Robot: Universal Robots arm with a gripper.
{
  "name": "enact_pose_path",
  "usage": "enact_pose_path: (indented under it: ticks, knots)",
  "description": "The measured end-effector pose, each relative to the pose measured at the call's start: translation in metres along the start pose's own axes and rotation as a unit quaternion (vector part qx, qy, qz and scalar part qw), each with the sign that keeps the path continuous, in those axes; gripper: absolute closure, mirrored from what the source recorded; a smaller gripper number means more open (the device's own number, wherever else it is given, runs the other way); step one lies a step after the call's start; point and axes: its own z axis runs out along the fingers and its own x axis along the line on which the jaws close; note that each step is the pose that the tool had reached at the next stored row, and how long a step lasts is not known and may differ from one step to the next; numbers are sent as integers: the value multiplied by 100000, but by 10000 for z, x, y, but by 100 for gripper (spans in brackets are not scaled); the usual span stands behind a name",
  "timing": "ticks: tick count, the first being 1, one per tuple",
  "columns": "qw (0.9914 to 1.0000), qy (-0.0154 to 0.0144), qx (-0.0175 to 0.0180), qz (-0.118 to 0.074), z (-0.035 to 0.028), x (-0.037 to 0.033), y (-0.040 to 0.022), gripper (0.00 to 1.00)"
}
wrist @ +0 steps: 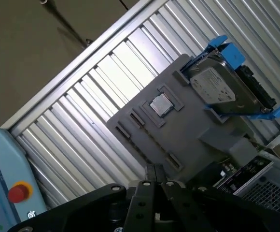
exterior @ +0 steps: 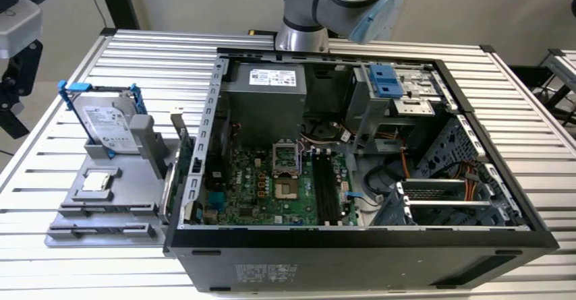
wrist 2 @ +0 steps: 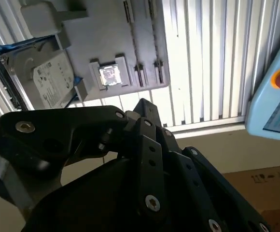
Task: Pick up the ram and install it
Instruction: 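Pick up the ram and move it above insertion slot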
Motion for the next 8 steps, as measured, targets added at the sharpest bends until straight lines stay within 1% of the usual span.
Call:
enact_pose_path:
  ticks: [2,4,6,8]
  knots:
    - [99987,43,-23,-1596,0,0,0,100]
    - [99950,75,-32,-3166,0,0,-1,100]
    - [99885,113,-55,-4801,0,0,-1,100]
    - [99781,168,-91,-6613,0,-1,-1,100]
